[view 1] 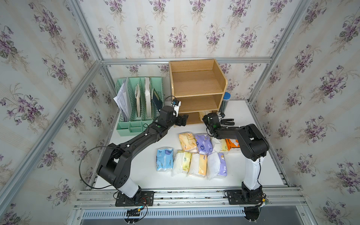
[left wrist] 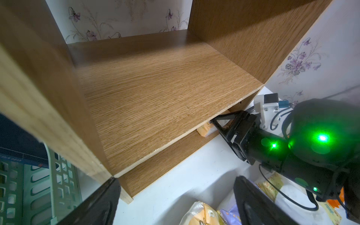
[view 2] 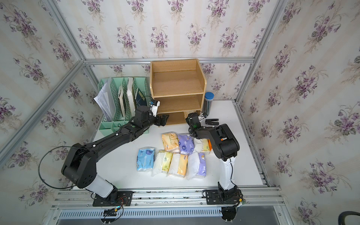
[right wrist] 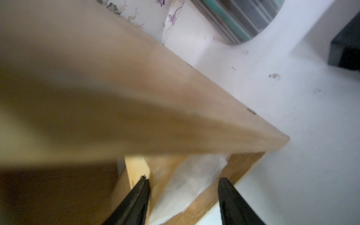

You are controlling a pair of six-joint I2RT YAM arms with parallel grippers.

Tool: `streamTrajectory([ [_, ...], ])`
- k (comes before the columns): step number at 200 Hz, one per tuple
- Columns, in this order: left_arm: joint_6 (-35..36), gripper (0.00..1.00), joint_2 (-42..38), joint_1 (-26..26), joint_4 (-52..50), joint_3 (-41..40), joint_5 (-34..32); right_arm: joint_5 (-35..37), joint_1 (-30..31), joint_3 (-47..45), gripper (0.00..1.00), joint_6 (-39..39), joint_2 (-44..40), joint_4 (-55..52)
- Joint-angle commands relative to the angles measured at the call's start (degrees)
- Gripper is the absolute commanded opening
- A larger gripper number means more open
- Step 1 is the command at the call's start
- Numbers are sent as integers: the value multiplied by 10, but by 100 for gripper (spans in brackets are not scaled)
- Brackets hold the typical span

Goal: Remove the tissue boxes from the shelf
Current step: Pick up a box of tissues from the shelf, then place the box of tissues at the center of the board.

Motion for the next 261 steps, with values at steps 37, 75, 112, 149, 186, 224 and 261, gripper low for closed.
streamTrajectory([
  [37, 19, 96, -12, 1, 3, -2, -9, -27, 3, 64, 47, -23, 42, -57],
  [75, 20, 96, -17, 3, -6, 0, -13, -32, 5, 56, 28, -24, 34, -59],
  [112, 16, 97, -17, 5, -23, 7, -13, -38, 9, 39, 16, -37, 7, -64],
  [149, 9, 97, -22, 5, -38, 16, -16, -55, 15, 8, 14, -41, -23, -57],
  [186, 9, 98, -33, 5, -67, 32, -25, -67, 28, -17, 11, -61, -54, -57],
  [224, 14, 99, -60, 6, -83, 29, -38, -95, 32, -35, 8, -118, -90, -82],
  [261, 7, 99, -79, 7, -101, 30, -47, -126, 32, -69, 8, -186, -129, -78],
])
